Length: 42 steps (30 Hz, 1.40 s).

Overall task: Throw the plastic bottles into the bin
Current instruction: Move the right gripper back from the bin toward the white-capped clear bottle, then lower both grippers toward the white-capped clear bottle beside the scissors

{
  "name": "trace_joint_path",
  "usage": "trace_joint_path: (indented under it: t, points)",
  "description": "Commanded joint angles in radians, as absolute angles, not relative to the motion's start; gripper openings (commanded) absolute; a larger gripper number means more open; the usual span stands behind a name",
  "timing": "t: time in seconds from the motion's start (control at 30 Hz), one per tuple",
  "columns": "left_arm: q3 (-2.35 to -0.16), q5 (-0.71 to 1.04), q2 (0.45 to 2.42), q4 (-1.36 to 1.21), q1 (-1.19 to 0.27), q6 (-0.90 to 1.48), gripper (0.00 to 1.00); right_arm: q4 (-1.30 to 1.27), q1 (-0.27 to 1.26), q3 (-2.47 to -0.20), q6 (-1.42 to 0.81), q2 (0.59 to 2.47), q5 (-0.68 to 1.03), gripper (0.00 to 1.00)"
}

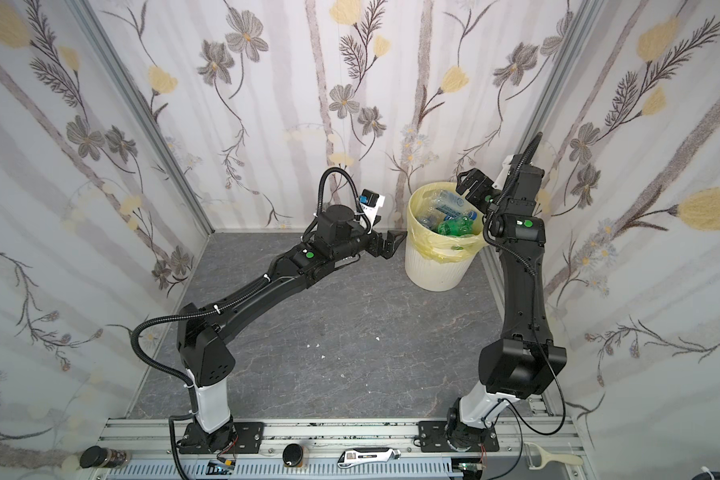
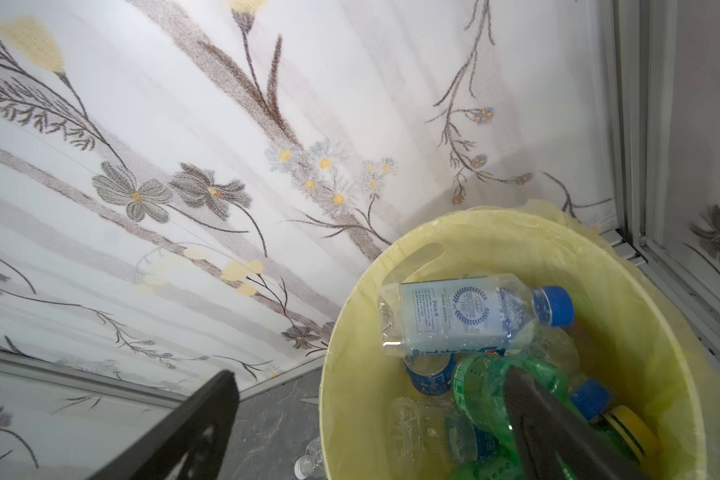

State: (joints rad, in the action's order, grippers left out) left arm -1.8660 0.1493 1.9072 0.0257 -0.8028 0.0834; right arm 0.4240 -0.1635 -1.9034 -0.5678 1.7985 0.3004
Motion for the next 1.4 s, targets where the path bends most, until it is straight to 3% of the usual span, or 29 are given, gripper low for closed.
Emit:
trace_joint_path:
  t: [0.0, 0.47, 0.87, 1.07, 1.37]
  points:
    - [-1.859, 0.147, 1.899, 0.007, -0.800, 0.095, 1.00, 0.406, -0.162, -1.888, -0.555, 1.785, 0.284, 1.00]
    - [-1.812, 0.089, 1.882, 0.013, -0.792, 0.119, 1.00, 0.348, -0.128, -1.793, -0.550, 1.710, 0.290, 1.00]
    - [-1.713, 0.056, 1.895, 0.067, -0.656, 0.240, 1.00, 0.288, -0.039, -1.643, -0.543, 1.642, 0.291, 1.00]
    - [-1.647, 0.048, 1.936, 0.090, -0.547, 0.236, 1.00, 0.288, 0.083, -1.601, -0.492, 1.633, 0.245, 1.00]
    - [-1.631, 0.070, 2.038, 0.135, -0.417, 0.259, 1.00, 0.302, 0.331, -1.574, -0.431, 1.763, 0.122, 1.00]
